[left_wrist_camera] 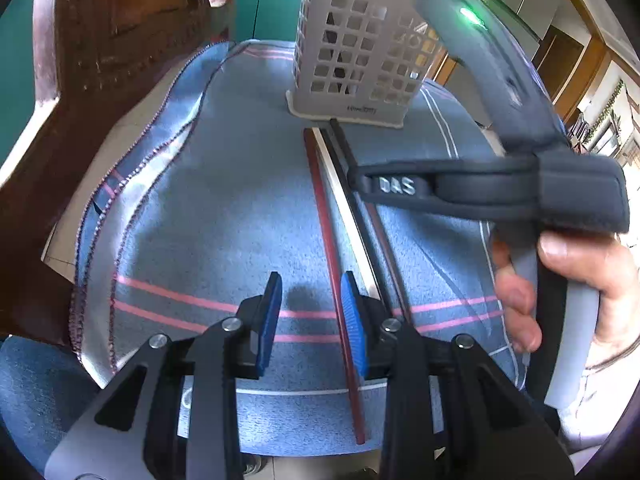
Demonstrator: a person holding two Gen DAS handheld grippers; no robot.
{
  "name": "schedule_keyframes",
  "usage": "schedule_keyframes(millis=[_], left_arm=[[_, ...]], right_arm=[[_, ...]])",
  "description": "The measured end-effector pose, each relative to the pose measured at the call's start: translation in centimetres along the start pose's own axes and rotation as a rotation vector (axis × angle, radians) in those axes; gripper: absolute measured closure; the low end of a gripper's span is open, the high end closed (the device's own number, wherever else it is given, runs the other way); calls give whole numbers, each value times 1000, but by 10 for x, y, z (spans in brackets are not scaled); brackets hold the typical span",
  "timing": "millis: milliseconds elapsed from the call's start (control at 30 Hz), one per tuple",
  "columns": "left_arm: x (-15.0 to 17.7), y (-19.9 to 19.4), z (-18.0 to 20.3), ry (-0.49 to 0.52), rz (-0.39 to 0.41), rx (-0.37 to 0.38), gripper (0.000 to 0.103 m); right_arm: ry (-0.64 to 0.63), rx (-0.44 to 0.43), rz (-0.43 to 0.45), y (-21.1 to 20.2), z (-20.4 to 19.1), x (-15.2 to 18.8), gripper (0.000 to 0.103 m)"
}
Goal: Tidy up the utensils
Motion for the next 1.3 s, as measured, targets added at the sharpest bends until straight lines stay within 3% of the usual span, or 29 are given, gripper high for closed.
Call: schedule_keyframes(millis=[33,100,167,400,533,667,800,1033,1133,1300], left_arm=[[1,2,0,-1,-5,1,72],[1,5,0,-1,-8,2,72],[0,4,-1,2,-2,0,72],[-2,9,1,-1,-16,6,72],[-3,16,12,23,-6,2,68],[0,14,17,54,14,-21,69],[0,15,16,62,10,-38,96],[7,2,13,78,-1,-33,96],[2,2,8,62,9,-35,96],[-21,5,-4,18,24,-42,86]], right_arm=[[-11,19,1,2,-1,0,73],[14,17,2,4,0,-4,90],[93,-34,-4,2,13,-4,96],[368,-76,14,-25,73,38,97],[491,-168,58,-41,101,65,96],[459,-121,108,-59,112,69,90],[434,-111,142,-72,114,79,84],[402,-113,124,-62,100,76,80],[388,-103,127,-60,99,75,74],[375,-87,130,-60,101,73,73]])
Point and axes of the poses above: each gripper's, at about its wrist camera, not at the fingertips, and y roughly the way its jaws point, z to its right, x to its underside, the point moved 3 cm from there along y, roughly the way its jaws point, and after that the axes turned 5 degrees about -x, right-handed, at the moved point
